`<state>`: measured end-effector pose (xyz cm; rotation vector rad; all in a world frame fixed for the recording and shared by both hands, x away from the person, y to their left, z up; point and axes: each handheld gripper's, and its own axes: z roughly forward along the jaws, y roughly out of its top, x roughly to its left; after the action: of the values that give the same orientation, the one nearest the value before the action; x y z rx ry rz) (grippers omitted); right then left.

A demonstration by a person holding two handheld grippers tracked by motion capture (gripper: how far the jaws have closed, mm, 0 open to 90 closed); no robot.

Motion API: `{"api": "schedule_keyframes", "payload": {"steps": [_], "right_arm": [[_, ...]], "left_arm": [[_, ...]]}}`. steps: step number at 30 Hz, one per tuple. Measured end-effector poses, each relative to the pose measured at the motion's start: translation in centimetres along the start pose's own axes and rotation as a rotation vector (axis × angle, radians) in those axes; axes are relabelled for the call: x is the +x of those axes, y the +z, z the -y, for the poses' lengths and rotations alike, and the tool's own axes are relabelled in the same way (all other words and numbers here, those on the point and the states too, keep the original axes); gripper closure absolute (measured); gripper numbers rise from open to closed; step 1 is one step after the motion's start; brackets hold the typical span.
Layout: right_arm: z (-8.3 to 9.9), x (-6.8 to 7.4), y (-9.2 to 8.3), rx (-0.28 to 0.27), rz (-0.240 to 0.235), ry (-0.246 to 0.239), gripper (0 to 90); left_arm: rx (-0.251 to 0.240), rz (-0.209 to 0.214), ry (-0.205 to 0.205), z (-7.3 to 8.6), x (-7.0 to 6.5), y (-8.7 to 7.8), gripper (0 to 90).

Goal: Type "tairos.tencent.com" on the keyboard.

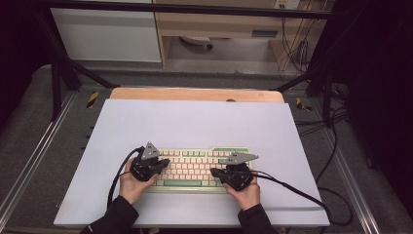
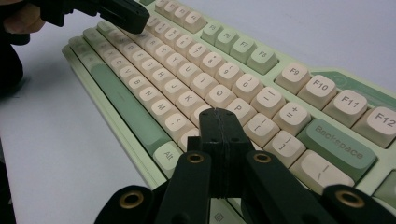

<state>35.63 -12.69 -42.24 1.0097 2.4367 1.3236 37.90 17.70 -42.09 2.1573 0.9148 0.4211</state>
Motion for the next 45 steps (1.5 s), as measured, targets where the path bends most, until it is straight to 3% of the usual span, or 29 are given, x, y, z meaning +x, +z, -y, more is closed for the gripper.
{"api": "schedule_keyframes", "payload": {"steps": [18, 31, 45], "right_arm": [[0.0, 0.0, 0.0, 0.000, 0.001, -0.001, 90.0], [-0.2, 0.1, -0.2, -0.012, -0.006, 0.008, 90.0], [-0.6, 0.6, 0.3, -0.019, -0.030, 0.014, 90.0]], "left_arm": [[0.007, 0.006, 0.010, 0.4, -0.1, 0.4, 90.0], [-0.034, 0.014, 0.014, 0.6, -0.1, -1.7, 90.0], [-0.051, 0.009, -0.004, 2.5, 0.4, -3.6, 90.0]]}}
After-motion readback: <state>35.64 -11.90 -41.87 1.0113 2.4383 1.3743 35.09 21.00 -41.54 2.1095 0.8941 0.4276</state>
